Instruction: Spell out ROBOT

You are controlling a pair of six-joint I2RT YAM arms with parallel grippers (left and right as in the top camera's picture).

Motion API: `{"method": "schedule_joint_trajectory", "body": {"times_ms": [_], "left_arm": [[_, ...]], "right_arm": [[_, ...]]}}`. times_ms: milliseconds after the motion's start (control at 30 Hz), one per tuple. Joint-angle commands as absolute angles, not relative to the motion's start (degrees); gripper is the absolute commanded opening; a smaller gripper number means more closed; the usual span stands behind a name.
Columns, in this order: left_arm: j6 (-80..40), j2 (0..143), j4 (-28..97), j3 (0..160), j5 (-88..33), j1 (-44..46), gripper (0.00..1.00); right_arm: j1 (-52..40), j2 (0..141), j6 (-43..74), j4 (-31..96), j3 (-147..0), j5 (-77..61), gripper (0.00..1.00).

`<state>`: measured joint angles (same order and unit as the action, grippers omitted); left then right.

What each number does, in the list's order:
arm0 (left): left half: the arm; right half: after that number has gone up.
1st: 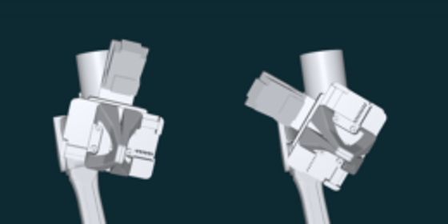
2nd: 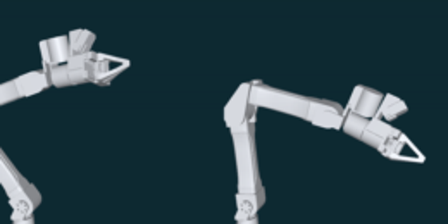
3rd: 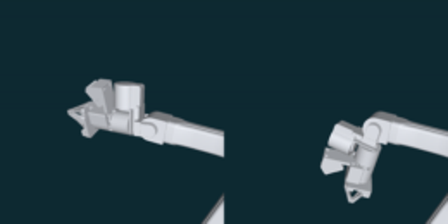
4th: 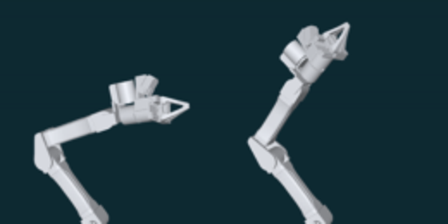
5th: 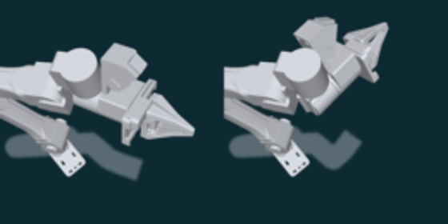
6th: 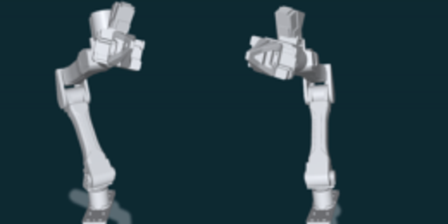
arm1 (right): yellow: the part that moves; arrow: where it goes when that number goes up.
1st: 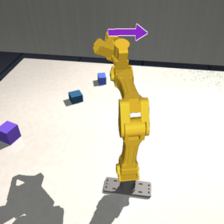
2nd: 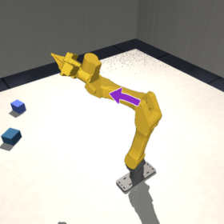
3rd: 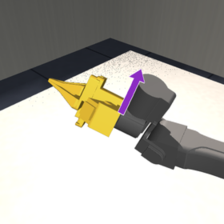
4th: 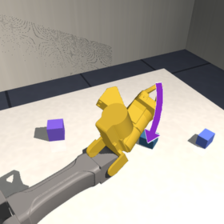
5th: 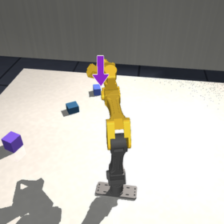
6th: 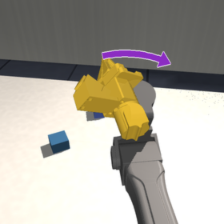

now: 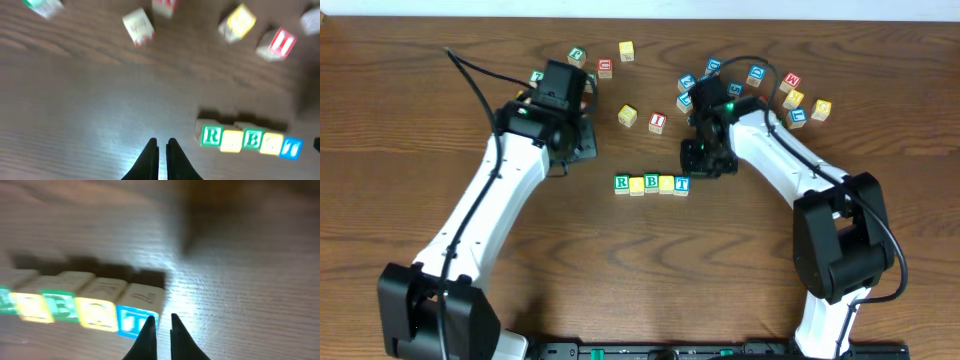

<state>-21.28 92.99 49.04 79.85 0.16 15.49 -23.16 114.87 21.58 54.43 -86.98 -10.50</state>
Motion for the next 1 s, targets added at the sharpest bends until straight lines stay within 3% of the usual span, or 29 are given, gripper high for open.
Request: {"method": "schedule_joint_trajectory", "body": {"times_ms": [0, 367, 967], "left_arm": [[-19.94, 87.94, 49.06, 83.26, 0.64, 12.12, 0.08], [-19.99, 84.29, 56.07, 81.06, -2.85, 6.63, 0.08], [-20.21, 101.47, 49.34, 73.30, -8.60, 11.64, 0.08]], "right_arm": [[-22.90, 115.09, 19.16, 55.94, -92.44, -9.06, 0.07], [-22.92, 115.22, 21.45, 60.71, -95.79, -8.27, 0.08], [-22.92, 115.42, 25.63, 53.52, -83.22, -7.29, 0.04]]}}
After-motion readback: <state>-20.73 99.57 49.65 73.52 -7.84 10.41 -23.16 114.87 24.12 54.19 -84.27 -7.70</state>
